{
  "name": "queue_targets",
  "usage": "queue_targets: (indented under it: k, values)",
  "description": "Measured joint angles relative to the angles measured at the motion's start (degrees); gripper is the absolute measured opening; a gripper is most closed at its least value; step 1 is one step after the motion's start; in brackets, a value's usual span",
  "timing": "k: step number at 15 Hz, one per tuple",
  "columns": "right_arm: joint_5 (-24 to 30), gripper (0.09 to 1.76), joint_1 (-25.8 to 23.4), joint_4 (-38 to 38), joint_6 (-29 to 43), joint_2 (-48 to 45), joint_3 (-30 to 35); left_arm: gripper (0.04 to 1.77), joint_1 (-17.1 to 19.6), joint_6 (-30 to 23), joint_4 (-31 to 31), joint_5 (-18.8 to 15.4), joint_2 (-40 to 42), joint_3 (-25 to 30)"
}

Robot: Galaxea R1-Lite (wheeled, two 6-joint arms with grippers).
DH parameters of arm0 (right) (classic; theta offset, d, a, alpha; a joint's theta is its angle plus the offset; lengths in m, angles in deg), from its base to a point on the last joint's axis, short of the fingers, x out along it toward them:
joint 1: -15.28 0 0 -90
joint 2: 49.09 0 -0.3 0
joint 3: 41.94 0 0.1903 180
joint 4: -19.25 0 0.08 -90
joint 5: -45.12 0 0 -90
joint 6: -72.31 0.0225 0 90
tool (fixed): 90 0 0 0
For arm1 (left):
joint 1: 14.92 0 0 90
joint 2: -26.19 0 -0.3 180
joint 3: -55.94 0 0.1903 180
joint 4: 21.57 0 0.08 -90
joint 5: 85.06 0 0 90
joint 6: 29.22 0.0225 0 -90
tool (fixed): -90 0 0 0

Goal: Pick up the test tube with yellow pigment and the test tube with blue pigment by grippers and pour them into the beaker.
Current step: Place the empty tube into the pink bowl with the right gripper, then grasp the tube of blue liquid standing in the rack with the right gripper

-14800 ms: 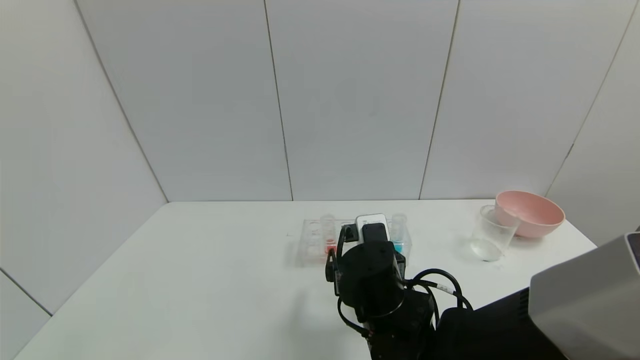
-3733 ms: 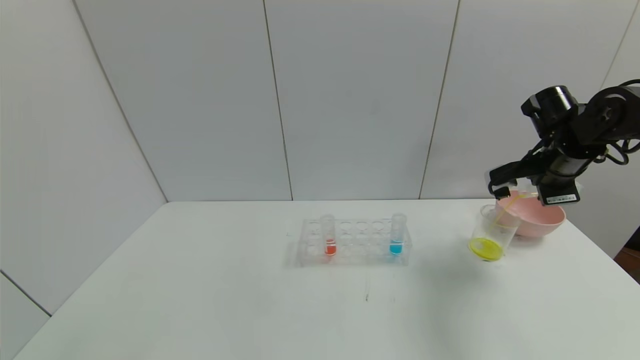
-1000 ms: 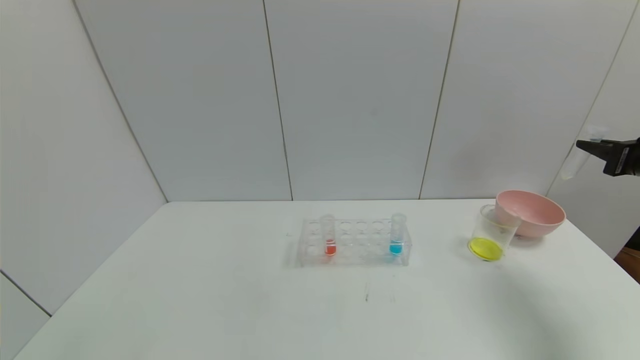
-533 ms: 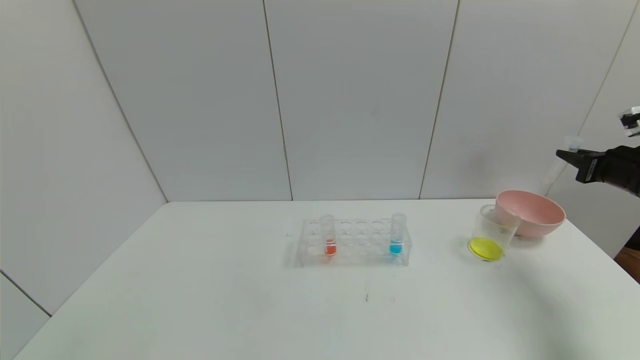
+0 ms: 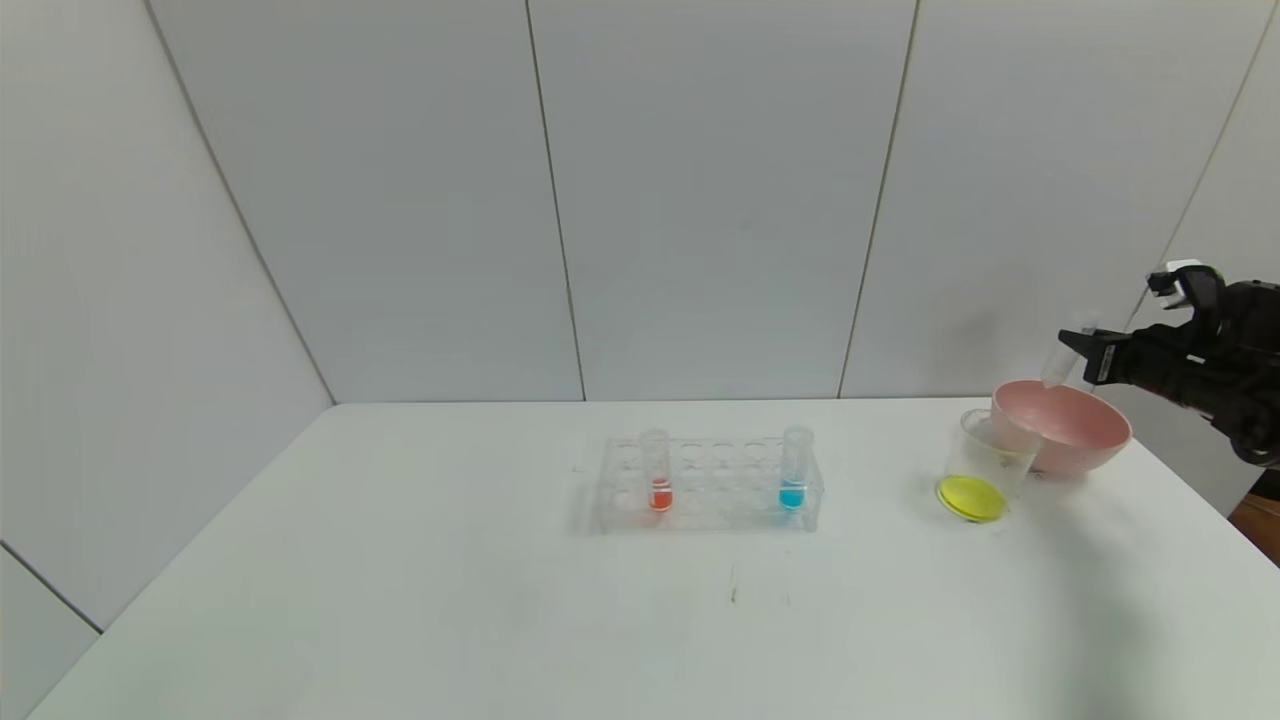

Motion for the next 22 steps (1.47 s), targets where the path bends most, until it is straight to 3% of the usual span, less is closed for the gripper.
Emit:
queue_targets:
  k: [4, 9, 14, 18, 22]
  values:
    - [0.0, 0.50, 0.1, 0.0, -0.1, 2.8, -1.3, 1.76, 0.0, 0.0, 0.0, 0.0, 0.0, 0.0]
    - [0.0, 1.07, 0.1, -0.8, -0.1, 5.6, -4.7, 1.76, 0.0, 0.0, 0.0, 0.0, 0.0, 0.0]
    - [0.0, 1.37, 2.0, -1.3, 0.0, 5.3, -6.3, 1.76, 0.0, 0.0, 0.0, 0.0, 0.0, 0.0]
    - [-4.5, 1.51, 7.2, -1.4, 0.2, 0.9, -3.2, 1.76, 0.0, 0.0, 0.0, 0.0, 0.0, 0.0]
    - [-9.8, 1.59, 13.8, 0.7, 0.9, -6.9, 7.7, 1.76, 0.0, 0.0, 0.0, 0.0, 0.0, 0.0]
